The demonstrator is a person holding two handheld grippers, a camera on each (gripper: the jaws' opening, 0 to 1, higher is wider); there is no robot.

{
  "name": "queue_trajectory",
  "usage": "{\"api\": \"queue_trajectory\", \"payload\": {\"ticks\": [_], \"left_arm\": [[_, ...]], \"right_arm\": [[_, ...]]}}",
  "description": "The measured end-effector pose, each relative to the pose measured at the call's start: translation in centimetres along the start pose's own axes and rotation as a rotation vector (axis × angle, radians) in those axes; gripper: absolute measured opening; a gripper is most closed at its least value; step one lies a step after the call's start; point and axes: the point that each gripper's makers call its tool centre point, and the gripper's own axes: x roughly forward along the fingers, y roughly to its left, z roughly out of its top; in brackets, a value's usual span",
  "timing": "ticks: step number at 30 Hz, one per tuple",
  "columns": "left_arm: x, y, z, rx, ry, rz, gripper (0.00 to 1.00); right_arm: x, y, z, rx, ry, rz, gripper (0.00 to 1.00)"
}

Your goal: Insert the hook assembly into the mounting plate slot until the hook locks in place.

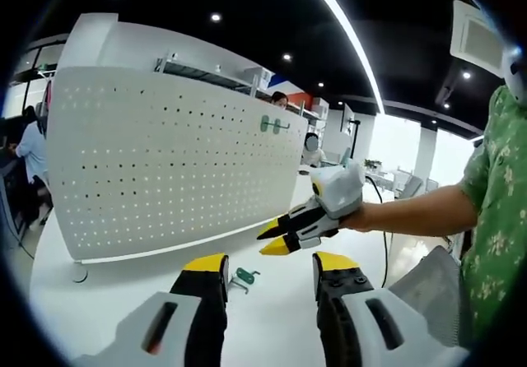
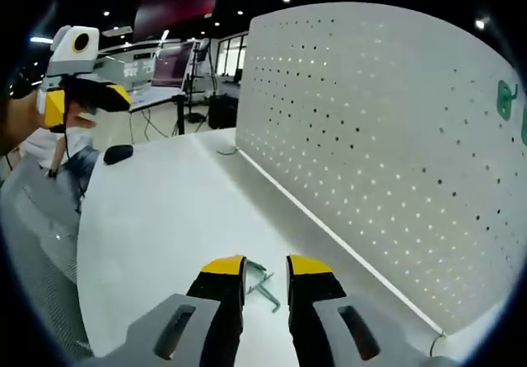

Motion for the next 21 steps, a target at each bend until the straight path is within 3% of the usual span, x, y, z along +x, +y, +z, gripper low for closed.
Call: {"api": "queue_trajectory", "payload": {"ticks": [21], "left_arm": [[0.1,0.2,-0.8,-0.025,0.011,0.015,0.41]], "right_arm": [[3.9,2.0,-1.2,-0.12,0.084,0.126,0.15]]}}
